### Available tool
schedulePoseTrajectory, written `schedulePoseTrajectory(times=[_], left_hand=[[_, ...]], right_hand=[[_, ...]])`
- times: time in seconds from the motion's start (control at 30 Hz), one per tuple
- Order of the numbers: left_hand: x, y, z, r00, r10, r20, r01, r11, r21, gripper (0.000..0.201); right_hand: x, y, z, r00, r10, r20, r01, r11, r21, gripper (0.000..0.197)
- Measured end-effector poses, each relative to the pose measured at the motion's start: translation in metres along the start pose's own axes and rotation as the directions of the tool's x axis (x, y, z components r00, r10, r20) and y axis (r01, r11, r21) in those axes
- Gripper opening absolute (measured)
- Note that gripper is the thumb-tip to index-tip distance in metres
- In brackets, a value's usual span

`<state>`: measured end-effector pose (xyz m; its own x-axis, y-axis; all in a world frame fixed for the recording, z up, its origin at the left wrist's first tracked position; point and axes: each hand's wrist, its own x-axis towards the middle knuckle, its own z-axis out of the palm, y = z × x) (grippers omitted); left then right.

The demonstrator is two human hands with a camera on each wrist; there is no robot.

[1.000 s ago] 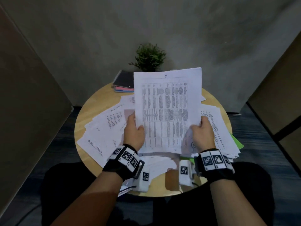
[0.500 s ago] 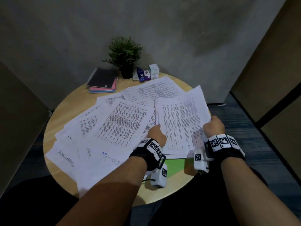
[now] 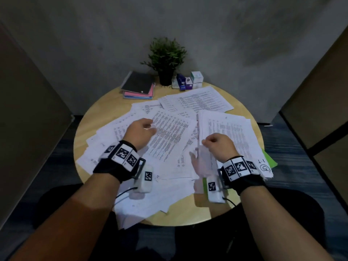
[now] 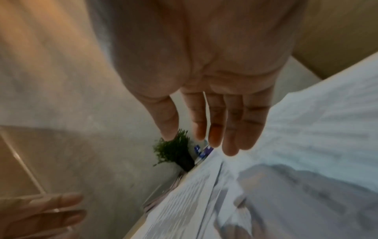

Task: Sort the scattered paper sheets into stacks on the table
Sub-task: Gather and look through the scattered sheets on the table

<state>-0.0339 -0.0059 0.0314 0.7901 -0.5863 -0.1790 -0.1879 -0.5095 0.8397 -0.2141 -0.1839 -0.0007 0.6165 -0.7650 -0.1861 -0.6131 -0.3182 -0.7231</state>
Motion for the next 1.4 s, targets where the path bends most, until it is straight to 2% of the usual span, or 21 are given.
schedulePoseTrajectory(times=[0.1,0.2,0.33,0.47,0.53,0.57,0.63,0.77,0.9,0.97,1.1,1.2,1.23,1.3,1.37,1.4], left_hand=[[0.007,-0.032,-0.038,0.996,-0.051,-0.068,0.052,0.999,0.017,0.042],[0.014,-0.058,-0.053,0.993,-0.107,-0.057,0.111,0.992,0.056,0.043],[0.024,-0.079,-0.044,0.981,-0.191,0.022,0.19,0.981,0.034,0.045],[0.031,-0.093,-0.031,0.976,-0.209,0.065,0.202,0.974,0.099,0.05],[0.034,-0.097,-0.029,0.976,-0.209,0.061,0.203,0.974,0.098,0.048],[0.036,-0.099,-0.029,0.975,-0.211,0.066,0.205,0.975,0.086,0.047],[0.04,-0.104,-0.03,0.975,-0.207,0.083,0.204,0.978,0.038,0.046],[0.05,-0.118,-0.034,0.97,-0.221,0.105,0.241,0.939,-0.247,0.052],[0.049,-0.107,-0.046,0.987,-0.111,0.113,0.15,0.881,-0.449,0.061],[0.05,-0.099,-0.055,0.993,-0.043,0.106,0.094,0.84,-0.535,0.061],[0.048,-0.093,-0.071,0.998,0.059,0.029,-0.029,0.791,-0.611,0.046],[0.049,-0.095,-0.075,0.997,0.045,-0.066,-0.077,0.78,-0.622,0.039],[0.05,-0.096,-0.075,0.993,0.029,-0.111,-0.092,0.779,-0.62,0.036],[0.052,-0.099,-0.077,0.974,-0.014,-0.228,-0.124,0.805,-0.581,0.032],[0.056,-0.104,-0.082,0.937,-0.041,-0.347,-0.147,0.855,-0.497,0.032],[0.059,-0.108,-0.086,0.921,-0.054,-0.387,-0.147,0.87,-0.47,0.034]], right_hand=[[0.001,-0.022,0.038,0.994,0.058,0.098,-0.065,0.996,0.067,0.024],[0.005,-0.038,0.066,0.979,0.139,0.147,-0.137,0.99,-0.022,0.036],[0.023,-0.045,0.089,0.963,0.262,0.064,-0.256,0.962,-0.094,0.047],[0.044,-0.043,0.108,0.946,0.325,0.023,-0.319,0.939,-0.124,0.042],[0.048,-0.039,0.114,0.939,0.341,-0.03,-0.343,0.935,-0.09,0.056],[0.048,-0.038,0.114,0.946,0.321,-0.044,-0.324,0.943,-0.08,0.057],[0.046,-0.036,0.111,0.973,0.224,-0.057,-0.227,0.973,-0.048,0.042],[0.034,-0.038,0.089,0.989,0.054,-0.14,-0.036,0.991,0.126,0.026],[0.023,-0.054,0.068,0.983,0.0,-0.182,0.075,0.912,0.404,0.019],[0.02,-0.064,0.062,0.986,-0.041,-0.16,0.112,0.878,0.466,0.013],[0.019,-0.083,0.066,0.991,-0.116,-0.069,0.135,0.875,0.466,0.007],[0.025,-0.094,0.075,0.989,-0.144,-0.043,0.148,0.877,0.457,0.009],[0.028,-0.094,0.077,0.989,-0.146,-0.034,0.146,0.89,0.432,0.015],[0.033,-0.091,0.078,0.993,-0.117,0.006,0.105,0.913,0.394,0.033],[0.039,-0.081,0.076,0.999,-0.034,0.035,0.021,0.949,0.316,0.036],[0.041,-0.073,0.075,1.0,-0.001,0.028,-0.005,0.979,0.202,0.035]])
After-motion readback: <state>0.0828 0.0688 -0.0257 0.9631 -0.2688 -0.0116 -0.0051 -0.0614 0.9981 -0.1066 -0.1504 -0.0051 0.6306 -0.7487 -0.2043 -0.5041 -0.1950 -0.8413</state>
